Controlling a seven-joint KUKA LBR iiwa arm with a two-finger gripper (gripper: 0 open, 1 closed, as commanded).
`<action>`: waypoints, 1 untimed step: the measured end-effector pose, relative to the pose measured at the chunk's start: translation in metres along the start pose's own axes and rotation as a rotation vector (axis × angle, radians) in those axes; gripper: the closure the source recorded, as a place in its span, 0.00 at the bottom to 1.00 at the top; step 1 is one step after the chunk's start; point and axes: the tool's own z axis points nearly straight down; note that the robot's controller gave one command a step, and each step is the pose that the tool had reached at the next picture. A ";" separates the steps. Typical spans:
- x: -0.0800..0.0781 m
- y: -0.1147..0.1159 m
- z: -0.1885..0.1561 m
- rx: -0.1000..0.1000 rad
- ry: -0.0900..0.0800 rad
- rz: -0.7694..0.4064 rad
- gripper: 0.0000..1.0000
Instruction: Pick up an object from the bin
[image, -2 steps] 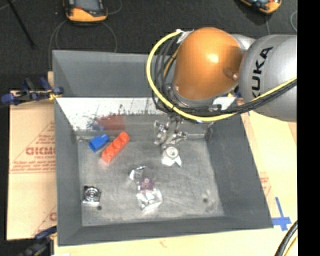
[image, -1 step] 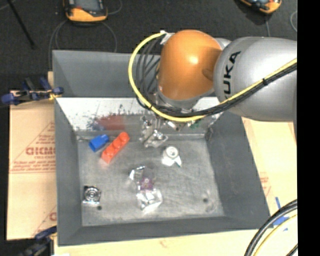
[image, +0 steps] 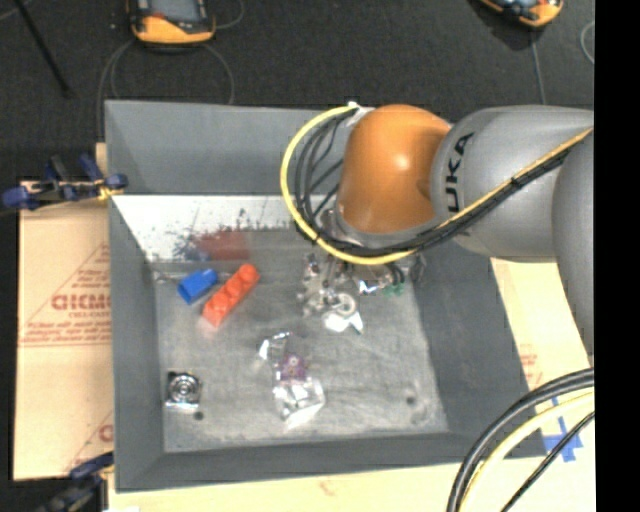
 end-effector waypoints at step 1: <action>0.000 -0.024 -0.134 0.007 -0.013 -0.109 1.00</action>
Offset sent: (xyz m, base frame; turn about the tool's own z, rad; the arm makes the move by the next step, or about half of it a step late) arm 0.0061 -0.0201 0.1272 -0.1122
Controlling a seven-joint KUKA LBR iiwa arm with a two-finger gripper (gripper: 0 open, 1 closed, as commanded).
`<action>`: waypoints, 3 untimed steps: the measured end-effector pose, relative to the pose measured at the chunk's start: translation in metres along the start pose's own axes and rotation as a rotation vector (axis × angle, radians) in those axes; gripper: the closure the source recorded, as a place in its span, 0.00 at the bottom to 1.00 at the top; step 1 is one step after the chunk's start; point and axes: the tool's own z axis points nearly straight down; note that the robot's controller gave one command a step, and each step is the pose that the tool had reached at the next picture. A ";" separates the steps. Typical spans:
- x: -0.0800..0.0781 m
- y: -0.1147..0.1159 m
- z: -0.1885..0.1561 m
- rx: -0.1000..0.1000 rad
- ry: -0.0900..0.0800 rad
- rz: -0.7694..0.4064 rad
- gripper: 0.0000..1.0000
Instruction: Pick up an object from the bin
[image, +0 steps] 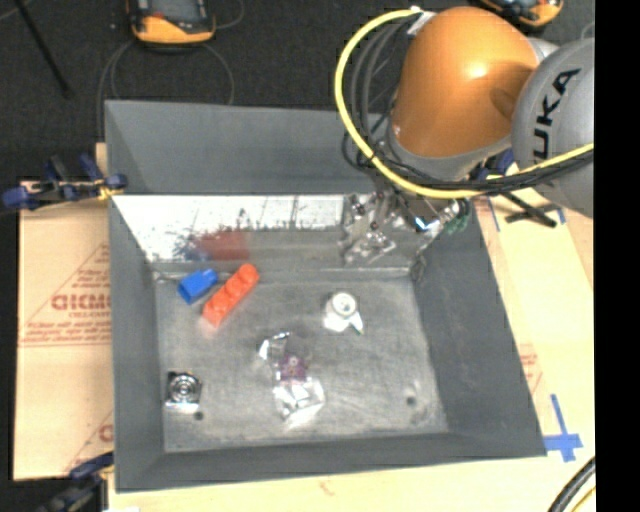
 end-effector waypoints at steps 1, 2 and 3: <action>-0.014 -0.009 0.060 -0.006 0.012 0.345 1.00; -0.050 0.025 0.090 -0.006 0.010 0.549 1.00; -0.002 -0.002 0.114 -0.005 0.012 -0.081 1.00</action>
Offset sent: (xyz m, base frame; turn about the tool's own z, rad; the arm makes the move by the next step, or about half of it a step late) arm 0.0173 -0.0011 -0.0595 0.3459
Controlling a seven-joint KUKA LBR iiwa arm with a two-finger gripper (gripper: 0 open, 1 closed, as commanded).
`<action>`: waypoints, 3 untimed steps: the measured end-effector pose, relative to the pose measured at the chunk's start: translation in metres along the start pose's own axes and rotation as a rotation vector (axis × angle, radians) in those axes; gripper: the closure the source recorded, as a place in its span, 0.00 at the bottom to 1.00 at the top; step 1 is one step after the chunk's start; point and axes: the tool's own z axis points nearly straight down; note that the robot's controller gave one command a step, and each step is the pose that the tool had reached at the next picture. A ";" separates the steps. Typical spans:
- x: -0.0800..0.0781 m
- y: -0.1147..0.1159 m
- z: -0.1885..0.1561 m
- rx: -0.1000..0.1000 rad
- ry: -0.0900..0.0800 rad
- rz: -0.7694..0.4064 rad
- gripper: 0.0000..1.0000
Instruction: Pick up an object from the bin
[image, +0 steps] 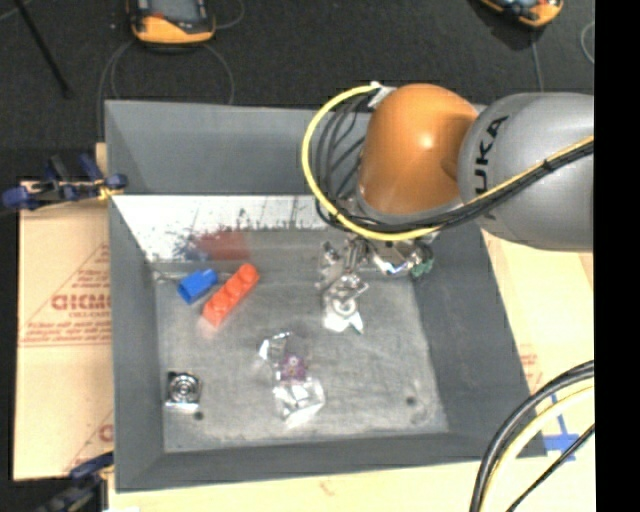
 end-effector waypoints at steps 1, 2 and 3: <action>0.030 0.033 -0.081 0.003 -0.007 -0.292 1.00; 0.058 0.055 -0.013 -0.005 0.000 -0.986 1.00; 0.061 0.093 -0.002 -0.004 -0.002 -1.202 1.00</action>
Offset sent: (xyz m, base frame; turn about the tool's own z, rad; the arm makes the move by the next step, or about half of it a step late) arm -0.0447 0.0125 0.0769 -0.2931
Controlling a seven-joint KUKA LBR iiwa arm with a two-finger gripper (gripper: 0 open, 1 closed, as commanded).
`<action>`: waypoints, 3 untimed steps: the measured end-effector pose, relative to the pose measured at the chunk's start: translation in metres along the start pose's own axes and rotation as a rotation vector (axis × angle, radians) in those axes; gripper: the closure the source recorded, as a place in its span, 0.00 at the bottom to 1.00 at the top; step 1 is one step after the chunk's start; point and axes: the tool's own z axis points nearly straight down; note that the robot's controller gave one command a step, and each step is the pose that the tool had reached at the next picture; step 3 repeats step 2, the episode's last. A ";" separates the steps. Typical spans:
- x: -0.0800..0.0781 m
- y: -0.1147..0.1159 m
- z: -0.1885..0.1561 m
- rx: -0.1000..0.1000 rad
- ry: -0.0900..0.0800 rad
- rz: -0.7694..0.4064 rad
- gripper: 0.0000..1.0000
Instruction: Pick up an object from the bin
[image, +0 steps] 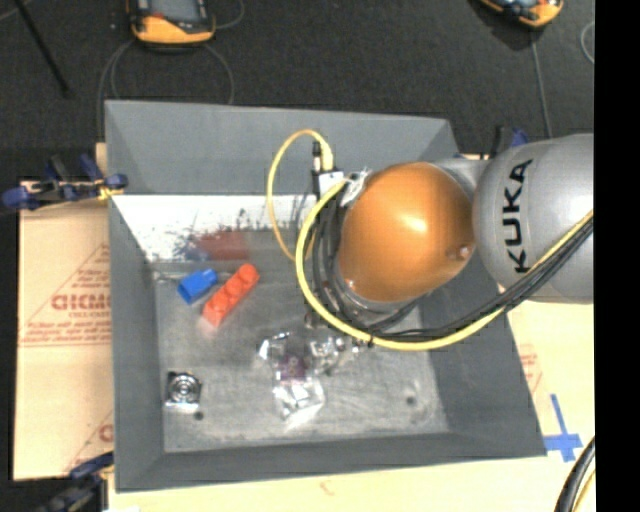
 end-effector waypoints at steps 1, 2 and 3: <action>0.011 -0.002 0.059 0.005 0.003 -0.256 1.00; 0.015 0.026 0.027 0.001 0.002 -0.342 1.00; 0.015 0.026 0.027 0.001 0.002 -0.342 1.00</action>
Offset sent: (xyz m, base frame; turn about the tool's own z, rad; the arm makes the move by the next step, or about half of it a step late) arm 0.0030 -0.0159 -0.1060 -0.3784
